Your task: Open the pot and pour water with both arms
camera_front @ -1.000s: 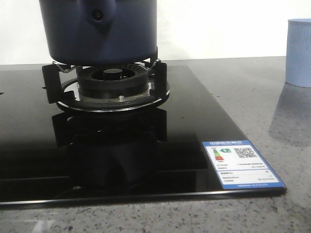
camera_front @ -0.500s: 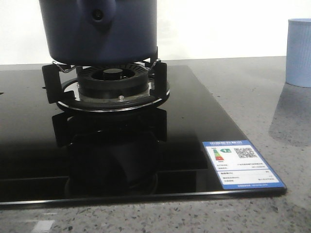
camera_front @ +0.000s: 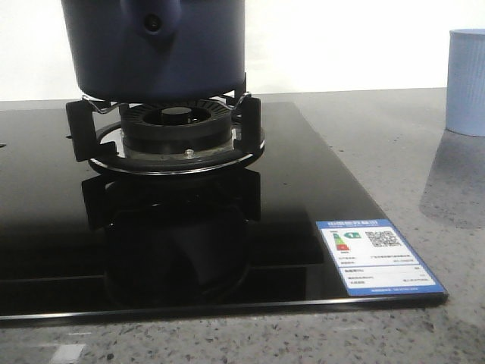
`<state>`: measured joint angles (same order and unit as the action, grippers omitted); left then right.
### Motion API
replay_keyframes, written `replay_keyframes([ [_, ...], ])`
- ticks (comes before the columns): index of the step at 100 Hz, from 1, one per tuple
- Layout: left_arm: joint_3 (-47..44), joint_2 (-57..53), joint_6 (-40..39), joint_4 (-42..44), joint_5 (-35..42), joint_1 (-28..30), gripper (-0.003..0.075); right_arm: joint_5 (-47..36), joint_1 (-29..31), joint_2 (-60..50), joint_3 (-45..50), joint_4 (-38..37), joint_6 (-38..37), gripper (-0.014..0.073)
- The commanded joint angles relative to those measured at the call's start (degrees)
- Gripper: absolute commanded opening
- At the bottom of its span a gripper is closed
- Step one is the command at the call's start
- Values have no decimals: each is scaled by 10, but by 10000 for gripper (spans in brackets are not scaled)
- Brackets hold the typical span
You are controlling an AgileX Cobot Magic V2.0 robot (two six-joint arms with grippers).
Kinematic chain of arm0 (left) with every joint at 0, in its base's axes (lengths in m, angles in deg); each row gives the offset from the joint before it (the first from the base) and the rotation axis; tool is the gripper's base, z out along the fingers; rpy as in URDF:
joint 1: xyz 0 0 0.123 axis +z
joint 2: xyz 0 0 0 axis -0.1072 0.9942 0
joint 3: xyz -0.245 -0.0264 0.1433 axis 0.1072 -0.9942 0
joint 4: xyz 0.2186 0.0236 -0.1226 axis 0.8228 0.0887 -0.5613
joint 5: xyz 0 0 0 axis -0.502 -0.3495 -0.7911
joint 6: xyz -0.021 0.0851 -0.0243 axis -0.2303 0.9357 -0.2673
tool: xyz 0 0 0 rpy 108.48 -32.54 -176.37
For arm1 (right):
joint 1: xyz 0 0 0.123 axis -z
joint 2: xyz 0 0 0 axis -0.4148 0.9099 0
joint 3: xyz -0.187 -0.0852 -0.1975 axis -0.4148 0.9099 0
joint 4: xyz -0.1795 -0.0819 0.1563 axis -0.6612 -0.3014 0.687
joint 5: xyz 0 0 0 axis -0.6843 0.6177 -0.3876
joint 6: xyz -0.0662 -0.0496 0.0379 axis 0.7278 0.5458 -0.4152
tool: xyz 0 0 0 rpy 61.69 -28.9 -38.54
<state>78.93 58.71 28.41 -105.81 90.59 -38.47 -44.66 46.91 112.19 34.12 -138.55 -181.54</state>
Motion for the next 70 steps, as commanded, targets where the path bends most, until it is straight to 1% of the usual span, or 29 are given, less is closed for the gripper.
replay_keyframes([
  [1,20,-16,0,-2,65,-4,356,-3,2,-12,-14,14,-2,570],
  [48,20,-10,0,-2,65,-7,361,-3,2,-12,-14,19,-2,570],
  [53,20,-10,0,-2,65,-7,383,-3,2,-12,-14,19,-2,570],
  [63,20,-10,0,-2,65,-7,463,-3,2,-12,-14,19,-2,570],
  [70,20,-10,0,-2,65,-7,486,-3,2,-12,-14,19,-2,570],
])
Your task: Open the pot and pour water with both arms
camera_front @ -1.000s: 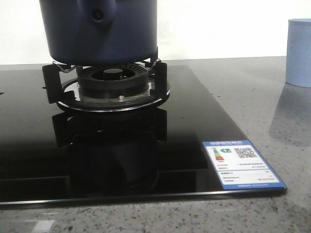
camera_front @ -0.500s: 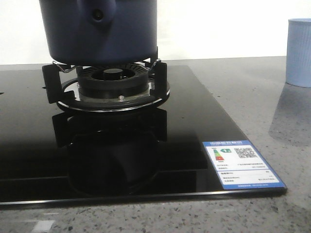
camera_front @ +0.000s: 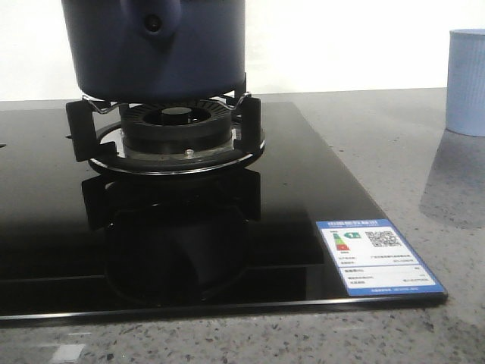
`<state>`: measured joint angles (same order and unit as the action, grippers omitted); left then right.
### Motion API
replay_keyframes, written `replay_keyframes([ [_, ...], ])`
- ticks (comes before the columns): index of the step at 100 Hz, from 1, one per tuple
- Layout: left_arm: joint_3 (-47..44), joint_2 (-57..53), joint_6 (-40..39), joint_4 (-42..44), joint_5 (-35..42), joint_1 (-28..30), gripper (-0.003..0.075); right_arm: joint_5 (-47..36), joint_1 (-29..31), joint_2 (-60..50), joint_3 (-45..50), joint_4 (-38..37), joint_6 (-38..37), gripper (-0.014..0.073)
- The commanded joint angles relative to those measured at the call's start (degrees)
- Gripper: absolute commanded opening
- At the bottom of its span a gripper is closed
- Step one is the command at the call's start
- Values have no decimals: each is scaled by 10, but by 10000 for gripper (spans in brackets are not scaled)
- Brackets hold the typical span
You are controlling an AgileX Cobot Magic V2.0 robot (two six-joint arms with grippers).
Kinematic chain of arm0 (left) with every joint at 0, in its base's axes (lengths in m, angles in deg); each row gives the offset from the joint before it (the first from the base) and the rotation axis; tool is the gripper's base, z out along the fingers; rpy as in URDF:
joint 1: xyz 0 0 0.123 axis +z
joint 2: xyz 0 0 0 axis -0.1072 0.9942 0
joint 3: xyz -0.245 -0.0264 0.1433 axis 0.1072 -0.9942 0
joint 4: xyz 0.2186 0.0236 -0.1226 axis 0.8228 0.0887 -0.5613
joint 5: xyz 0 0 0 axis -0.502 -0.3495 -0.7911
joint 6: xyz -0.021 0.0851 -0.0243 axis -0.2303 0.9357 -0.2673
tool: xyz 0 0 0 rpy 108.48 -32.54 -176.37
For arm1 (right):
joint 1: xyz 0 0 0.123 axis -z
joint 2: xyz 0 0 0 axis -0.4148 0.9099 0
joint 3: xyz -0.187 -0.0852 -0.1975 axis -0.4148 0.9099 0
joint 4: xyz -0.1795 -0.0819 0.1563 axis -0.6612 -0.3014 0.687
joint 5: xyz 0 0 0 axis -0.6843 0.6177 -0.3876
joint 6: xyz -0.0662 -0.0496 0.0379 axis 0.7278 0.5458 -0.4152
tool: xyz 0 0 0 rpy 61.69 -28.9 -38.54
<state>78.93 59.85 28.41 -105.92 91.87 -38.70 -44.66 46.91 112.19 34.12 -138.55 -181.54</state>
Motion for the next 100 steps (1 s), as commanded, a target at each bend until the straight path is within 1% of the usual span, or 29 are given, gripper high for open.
replay_keyframes([
  [1,20,-21,0,0,53,-4,486,-3,2,-12,-14,19,-2,570],
  [24,20,-23,0,0,53,-4,484,-2,2,-12,-14,19,-2,570],
  [41,20,-63,0,2,53,-4,482,0,2,-12,-14,19,-2,570],
  [55,20,-114,0,55,53,-3,471,6,2,-12,-14,26,-3,558],
  [59,20,-127,0,77,53,1,453,9,2,-12,-14,37,-9,522],
  [64,20,-140,0,89,53,10,410,14,2,-12,-14,54,-29,444],
  [67,20,-146,0,89,50,19,376,13,2,-12,-15,64,-32,369],
  [69,20,-150,0,89,47,26,347,13,2,-12,-16,70,-32,335],
  [73,20,-158,0,89,39,38,281,13,2,-13,-21,75,-32,225],
  [74,20,-160,0,89,37,43,269,13,2,-13,-21,76,-32,186],
  [76,20,-164,0,89,32,51,232,13,2,-13,-22,78,-32,147],
  [77,20,-165,0,89,29,54,206,13,2,-13,-24,79,-32,108],
  [78,20,-169,0,89,23,59,181,13,2,-13,-25,81,-32,89],
  [81,20,-173,0,88,14,70,141,13,2,-14,-29,81,-32,-5],
  [83,20,-177,0,88,5,78,102,15,2,-14,-32,81,-32,-41],
  [84,20,-178,0,88,2,80,76,19,2,-14,-34,82,-32,-76],
  [90,20,-192,0,88,-22,103,-22,45,2,-16,-43,86,-32,-66],
  [100,20,-214,0,84,-44,136,-20,133,2,-25,-51,120,-37,-65],
])
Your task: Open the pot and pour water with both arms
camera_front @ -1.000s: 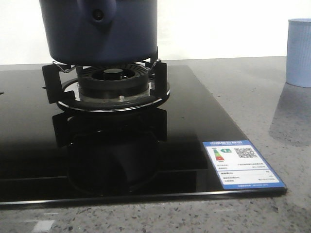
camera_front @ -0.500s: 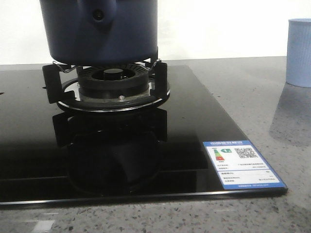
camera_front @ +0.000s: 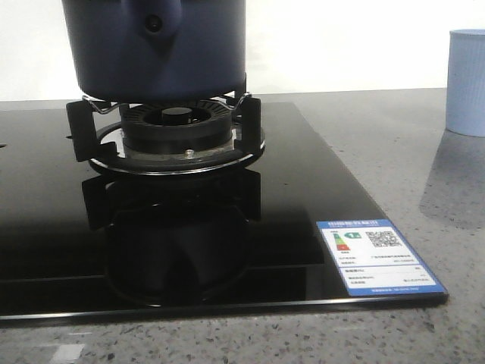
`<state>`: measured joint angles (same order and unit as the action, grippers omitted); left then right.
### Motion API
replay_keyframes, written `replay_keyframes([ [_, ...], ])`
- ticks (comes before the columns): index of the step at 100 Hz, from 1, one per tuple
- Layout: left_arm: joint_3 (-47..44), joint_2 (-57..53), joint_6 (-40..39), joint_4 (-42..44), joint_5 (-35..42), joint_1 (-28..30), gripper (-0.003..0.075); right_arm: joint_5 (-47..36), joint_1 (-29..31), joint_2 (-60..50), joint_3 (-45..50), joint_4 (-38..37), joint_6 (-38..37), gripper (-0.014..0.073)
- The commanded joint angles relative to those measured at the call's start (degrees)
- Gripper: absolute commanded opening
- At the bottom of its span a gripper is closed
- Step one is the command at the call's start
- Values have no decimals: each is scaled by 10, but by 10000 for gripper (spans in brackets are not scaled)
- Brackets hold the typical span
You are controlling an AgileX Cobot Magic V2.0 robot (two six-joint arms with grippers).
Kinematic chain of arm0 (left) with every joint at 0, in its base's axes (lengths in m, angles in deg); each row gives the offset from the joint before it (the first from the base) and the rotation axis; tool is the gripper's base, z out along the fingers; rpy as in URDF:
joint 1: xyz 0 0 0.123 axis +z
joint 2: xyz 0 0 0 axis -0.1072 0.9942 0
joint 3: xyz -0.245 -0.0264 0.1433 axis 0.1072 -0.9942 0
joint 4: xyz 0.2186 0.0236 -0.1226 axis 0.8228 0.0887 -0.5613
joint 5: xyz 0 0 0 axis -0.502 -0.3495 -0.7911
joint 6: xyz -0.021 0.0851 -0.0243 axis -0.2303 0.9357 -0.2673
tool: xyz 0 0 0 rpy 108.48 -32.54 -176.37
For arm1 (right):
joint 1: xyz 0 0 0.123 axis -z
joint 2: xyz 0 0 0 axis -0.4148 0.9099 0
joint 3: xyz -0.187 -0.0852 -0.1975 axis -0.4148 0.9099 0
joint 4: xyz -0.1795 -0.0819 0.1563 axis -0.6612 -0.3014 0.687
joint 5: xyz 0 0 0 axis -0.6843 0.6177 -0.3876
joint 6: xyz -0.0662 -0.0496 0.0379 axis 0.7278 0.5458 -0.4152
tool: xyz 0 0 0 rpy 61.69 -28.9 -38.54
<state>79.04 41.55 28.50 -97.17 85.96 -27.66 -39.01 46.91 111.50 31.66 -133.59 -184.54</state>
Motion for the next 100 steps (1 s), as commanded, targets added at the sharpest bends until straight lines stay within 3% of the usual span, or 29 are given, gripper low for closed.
replay_keyframes([
  [1,19,-35,-1,-4,11,28,-20,82,2,-19,-28,74,-8,-65],
  [16,18,-73,-1,-4,-11,83,-20,171,2,-35,-30,218,-23,-65],
  [23,10,-92,-1,-4,-20,110,-20,179,2,-46,-30,248,-18,-65],
  [28,0,-108,-1,-4,-23,128,-20,172,2,-58,-30,247,10,-65],
  [37,-27,-144,-1,-4,-23,160,-20,143,2,-110,-28,238,132,-65],
  [53,-116,-228,-1,-17,21,183,-20,215,2,-213,-12,196,131,-65],
  [69,-240,-334,-1,-35,79,183,-20,295,2,-325,61,137,123,-66],
  [84,-331,-438,-1,-38,57,183,-20,361,0,-424,169,98,77,-71],
  [100,-390,-539,-1,-45,0,183,-20,360,0,-525,273,92,75,-71],
])
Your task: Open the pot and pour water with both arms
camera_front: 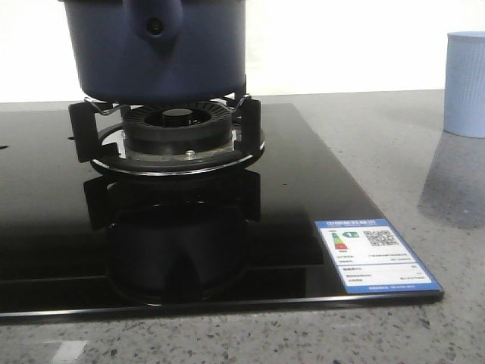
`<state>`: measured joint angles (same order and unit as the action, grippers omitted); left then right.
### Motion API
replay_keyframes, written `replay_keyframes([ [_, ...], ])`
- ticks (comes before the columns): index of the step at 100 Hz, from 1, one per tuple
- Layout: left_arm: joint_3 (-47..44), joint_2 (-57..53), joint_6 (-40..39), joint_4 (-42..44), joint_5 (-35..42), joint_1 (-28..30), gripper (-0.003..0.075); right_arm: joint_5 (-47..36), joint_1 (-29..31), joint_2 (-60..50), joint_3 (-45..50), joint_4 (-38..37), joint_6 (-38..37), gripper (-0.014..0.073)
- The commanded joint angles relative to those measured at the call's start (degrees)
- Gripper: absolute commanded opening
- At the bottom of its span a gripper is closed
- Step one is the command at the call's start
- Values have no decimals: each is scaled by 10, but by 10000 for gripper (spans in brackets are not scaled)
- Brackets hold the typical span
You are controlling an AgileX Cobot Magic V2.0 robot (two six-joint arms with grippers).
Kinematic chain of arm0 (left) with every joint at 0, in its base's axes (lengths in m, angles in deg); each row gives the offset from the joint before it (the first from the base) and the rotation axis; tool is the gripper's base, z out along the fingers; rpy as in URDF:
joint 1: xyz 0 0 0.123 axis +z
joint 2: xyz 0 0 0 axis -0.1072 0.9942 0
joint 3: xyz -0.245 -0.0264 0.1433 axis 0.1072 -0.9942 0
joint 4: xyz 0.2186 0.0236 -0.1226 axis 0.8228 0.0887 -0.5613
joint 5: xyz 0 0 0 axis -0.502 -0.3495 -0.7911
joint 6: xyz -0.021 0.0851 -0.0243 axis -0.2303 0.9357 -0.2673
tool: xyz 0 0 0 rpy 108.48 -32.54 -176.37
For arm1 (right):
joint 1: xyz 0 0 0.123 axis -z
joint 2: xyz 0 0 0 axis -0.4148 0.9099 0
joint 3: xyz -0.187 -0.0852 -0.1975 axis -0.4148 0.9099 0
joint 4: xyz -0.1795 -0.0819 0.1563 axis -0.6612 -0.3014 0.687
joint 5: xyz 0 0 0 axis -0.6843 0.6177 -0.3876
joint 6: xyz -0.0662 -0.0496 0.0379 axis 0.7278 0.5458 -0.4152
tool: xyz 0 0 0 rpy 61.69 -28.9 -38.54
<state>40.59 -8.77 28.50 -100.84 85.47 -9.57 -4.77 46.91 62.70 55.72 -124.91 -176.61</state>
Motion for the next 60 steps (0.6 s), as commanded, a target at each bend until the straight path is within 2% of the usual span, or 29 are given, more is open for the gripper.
replay_keyframes([
  [1,-7,-44,-1,-8,-2,2,-20,17,0,-46,36,3,-4,-71],
  [18,-41,-118,-1,-8,-52,2,-20,10,0,-130,106,-56,-4,-71],
  [60,-82,-134,-1,-13,-51,2,-20,-14,0,-121,134,-79,-4,-71],
])
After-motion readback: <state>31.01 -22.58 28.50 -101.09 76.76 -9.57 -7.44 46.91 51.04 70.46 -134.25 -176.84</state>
